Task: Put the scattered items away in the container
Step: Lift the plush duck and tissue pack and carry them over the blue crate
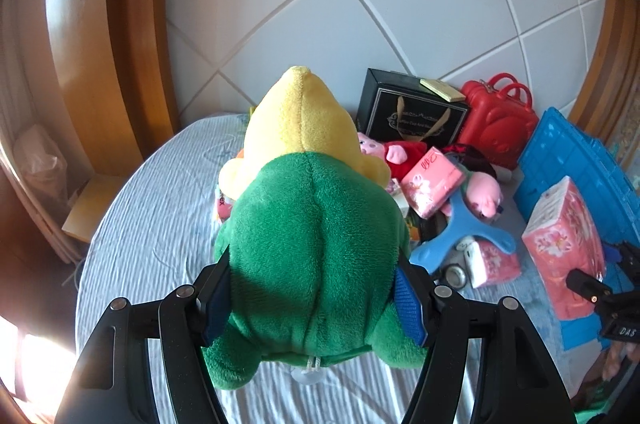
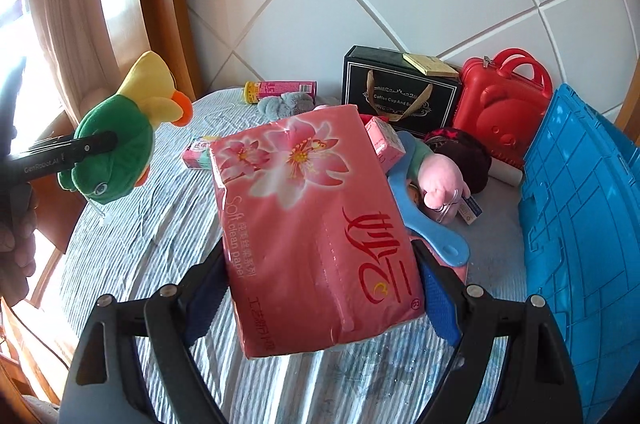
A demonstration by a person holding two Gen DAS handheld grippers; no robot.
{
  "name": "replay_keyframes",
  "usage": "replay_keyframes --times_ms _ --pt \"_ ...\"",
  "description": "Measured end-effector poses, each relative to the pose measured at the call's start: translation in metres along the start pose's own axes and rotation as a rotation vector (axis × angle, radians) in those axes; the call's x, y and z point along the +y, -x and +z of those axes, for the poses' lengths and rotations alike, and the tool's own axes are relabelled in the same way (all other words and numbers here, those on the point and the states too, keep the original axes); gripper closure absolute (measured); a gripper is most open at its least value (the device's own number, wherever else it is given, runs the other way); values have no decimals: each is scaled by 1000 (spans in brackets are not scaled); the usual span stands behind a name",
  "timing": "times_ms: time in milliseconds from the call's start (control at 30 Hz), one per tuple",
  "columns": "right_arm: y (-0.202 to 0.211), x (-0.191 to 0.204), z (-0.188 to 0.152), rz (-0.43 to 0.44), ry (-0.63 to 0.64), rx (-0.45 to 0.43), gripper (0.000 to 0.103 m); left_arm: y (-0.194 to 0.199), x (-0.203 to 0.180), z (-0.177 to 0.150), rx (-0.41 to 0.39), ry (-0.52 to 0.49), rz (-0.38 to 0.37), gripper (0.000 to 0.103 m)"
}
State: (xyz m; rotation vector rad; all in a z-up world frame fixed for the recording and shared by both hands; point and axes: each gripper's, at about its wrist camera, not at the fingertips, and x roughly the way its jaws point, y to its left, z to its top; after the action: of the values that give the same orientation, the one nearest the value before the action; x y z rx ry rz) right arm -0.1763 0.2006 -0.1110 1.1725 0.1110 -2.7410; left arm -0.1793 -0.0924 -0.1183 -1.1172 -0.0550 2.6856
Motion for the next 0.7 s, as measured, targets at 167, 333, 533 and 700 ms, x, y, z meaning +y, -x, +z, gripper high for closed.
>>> replay_keyframes --times_ms 167,333,533,700 --pt "17 -2 7 26 2 -31 18 23 0 3 -30 12 16 36" --pt "33 -5 17 55 4 -72 18 43 -4 5 -51 27 46 36" --pt "51 -10 30 95 12 -110 18 69 -11 6 -94 51 74 35" --pt "63 -10 37 131 39 -138 18 88 -17 6 -126 76 89 35"
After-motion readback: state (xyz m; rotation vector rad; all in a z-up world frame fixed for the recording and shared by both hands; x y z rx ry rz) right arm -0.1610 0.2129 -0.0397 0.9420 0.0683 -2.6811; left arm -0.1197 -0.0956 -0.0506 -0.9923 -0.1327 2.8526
